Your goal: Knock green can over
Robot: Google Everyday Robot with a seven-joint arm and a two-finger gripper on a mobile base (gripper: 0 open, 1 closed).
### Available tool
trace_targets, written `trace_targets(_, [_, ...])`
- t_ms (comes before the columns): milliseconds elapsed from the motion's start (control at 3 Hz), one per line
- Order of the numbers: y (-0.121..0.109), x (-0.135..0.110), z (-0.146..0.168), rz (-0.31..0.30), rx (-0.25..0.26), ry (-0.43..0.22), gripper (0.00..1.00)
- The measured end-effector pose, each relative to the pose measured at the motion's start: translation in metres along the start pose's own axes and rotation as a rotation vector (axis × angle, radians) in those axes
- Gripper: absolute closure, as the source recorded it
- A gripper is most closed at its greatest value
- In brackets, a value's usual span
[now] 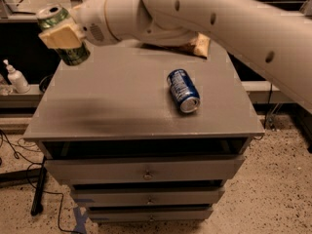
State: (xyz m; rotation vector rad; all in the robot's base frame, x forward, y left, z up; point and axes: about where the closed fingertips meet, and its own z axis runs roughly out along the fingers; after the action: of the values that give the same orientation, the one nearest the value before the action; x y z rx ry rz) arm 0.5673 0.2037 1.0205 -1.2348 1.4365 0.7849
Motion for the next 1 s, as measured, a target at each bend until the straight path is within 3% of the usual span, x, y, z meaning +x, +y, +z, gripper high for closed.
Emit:
trace_targets(333, [-0.011, 0.012, 0.012, -0.001, 0.006, 0.069, 1.00])
trace_targets(667, [0.009, 0.008, 0.001, -0.044, -0.003, 0.142, 1.00])
trace_targets(1000, [0.020, -0.015, -0.024, -0.156, 0.018, 0.240, 1.00])
